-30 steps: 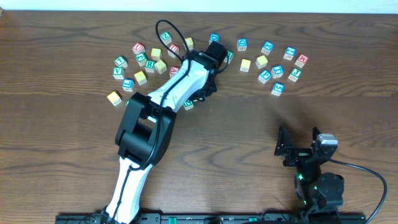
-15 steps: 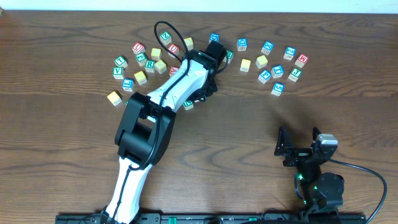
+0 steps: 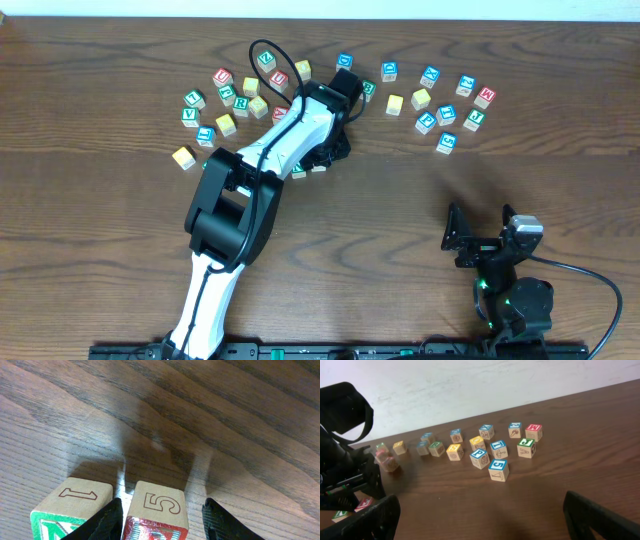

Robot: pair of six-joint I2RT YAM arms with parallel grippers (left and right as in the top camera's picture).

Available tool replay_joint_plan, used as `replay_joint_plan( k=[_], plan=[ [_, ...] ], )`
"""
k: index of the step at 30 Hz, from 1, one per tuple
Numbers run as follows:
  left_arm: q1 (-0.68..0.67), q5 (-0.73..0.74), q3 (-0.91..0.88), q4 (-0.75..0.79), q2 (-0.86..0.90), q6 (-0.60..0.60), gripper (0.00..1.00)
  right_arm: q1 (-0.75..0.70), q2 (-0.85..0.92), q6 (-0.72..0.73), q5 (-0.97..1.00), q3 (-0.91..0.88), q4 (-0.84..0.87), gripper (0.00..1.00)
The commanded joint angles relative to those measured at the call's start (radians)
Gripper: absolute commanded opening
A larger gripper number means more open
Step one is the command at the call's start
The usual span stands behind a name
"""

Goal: Spell out NEURIPS
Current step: 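Place the red E block to the right of the green N, then move the left gripper back toward the red U block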

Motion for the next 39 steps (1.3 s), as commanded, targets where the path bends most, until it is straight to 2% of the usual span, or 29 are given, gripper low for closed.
replay_joint_plan(
  k=[1, 4, 9, 12, 17, 18, 21, 23, 24, 25, 32, 39],
  plan=[
    [-0.001, -0.003, 0.012, -0.006, -0.006, 0.009, 0.50, -0.010, -0.001, -0.004, 0.004, -0.001, -0.003, 0.99],
    [-0.001, -0.019, 0.048, -0.013, -0.022, 0.050, 0.50, -0.010, -0.001, -0.004, 0.004, -0.001, -0.003, 0.99],
    [-0.001, -0.134, 0.056, -0.013, -0.112, 0.063, 0.50, -0.010, -0.001, -0.004, 0.004, -0.001, -0.002, 0.99],
    [0.001, -0.164, 0.056, -0.012, -0.182, 0.151, 0.51, -0.010, -0.001, -0.004, 0.004, -0.001, -0.003, 0.99],
    [0.002, -0.163, 0.056, 0.007, -0.283, 0.429, 0.81, -0.010, -0.001, -0.004, 0.004, -0.001, -0.003, 0.99],
    [0.003, -0.163, 0.056, 0.011, -0.301, 0.481, 0.83, -0.010, -0.001, -0.004, 0.004, -0.001, -0.003, 0.99],
    [0.018, -0.161, 0.056, 0.035, -0.347, 0.597, 0.83, -0.010, -0.001, -0.004, 0.004, -0.001, -0.003, 0.99],
    [0.040, -0.158, 0.058, 0.061, -0.365, 0.632, 0.83, -0.010, -0.001, -0.004, 0.004, -0.001, -0.003, 0.99],
    [0.082, -0.095, 0.072, 0.096, -0.369, 0.719, 0.83, -0.010, -0.001, -0.004, 0.004, -0.001, -0.003, 0.99],
    [0.108, -0.051, 0.080, 0.113, -0.367, 0.755, 0.83, -0.010, -0.001, -0.004, 0.004, -0.001, -0.003, 0.99],
    [0.299, 0.145, 0.151, 0.191, -0.322, 0.835, 0.83, -0.010, -0.001, -0.004, 0.004, -0.001, -0.002, 0.99],
    [0.369, 0.153, 0.161, 0.252, -0.312, 0.898, 0.82, -0.010, -0.001, -0.004, 0.004, -0.001, -0.003, 0.99]
  ],
)
